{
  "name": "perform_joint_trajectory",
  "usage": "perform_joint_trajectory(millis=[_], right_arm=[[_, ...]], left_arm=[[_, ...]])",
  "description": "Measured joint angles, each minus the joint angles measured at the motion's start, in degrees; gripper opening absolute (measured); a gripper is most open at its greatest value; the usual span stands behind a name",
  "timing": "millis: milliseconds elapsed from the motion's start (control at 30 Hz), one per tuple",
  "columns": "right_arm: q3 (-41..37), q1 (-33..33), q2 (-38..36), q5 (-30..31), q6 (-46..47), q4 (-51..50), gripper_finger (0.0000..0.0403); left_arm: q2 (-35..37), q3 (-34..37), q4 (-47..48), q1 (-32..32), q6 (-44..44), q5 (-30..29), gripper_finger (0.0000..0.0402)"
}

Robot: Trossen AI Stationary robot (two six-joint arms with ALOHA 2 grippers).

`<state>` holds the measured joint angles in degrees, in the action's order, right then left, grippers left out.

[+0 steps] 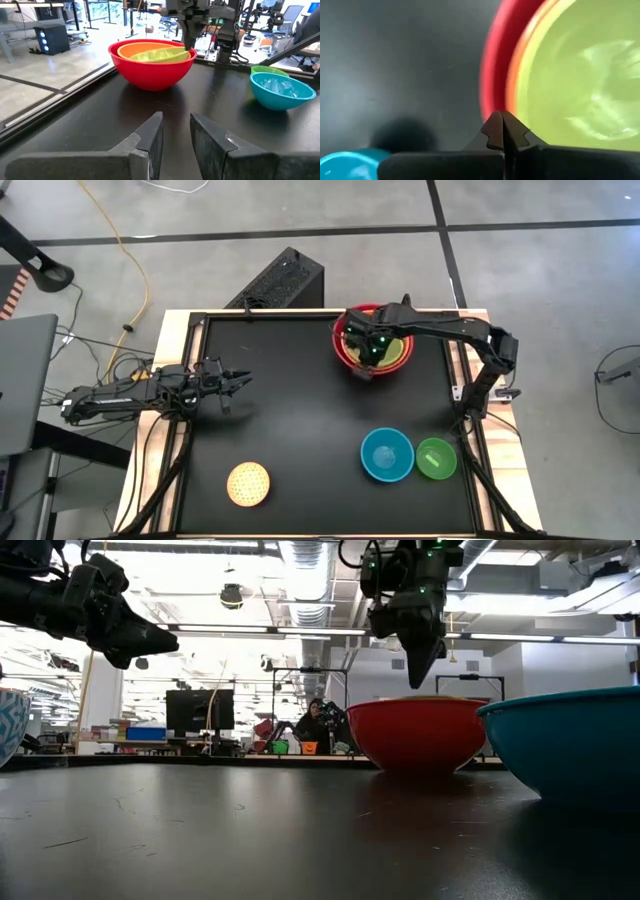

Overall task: Nest bowls inside each other
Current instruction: Stack the light green bowl on top of the orange bowl, then stack the blue bowl on top of the light green bowl

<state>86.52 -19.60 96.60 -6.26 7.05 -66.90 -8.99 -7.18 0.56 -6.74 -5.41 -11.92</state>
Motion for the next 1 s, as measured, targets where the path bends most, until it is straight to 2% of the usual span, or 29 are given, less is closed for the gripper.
perform_joint_trajectory(millis=[167,300,600,767,1000], right_arm=[[0.0,1.8,-0.8,1.7,0.5,-0.6,0.0002],[0.0,5.0,-2.1,1.6,5.0,-0.6,0.0002],[0.1,20.8,-1.7,1.7,25.6,-3.2,0.0013],[0.1,31.3,-1.6,2.1,35.4,-0.1,0.0028],[0.1,42.4,-0.8,11.7,52.6,2.0,0.0065]], left_arm=[[0.0,0.0,0.0,0.0,0.0,0.0,0.0087],[0.0,0.0,0.0,0.0,-0.1,0.0,0.0087],[0.0,0.0,0.0,0.0,0.0,0.0,0.0087],[0.0,0.0,0.0,0.0,0.2,-0.1,0.0087],[0.0,0.0,0.0,0.0,0.2,-0.1,0.0087]])
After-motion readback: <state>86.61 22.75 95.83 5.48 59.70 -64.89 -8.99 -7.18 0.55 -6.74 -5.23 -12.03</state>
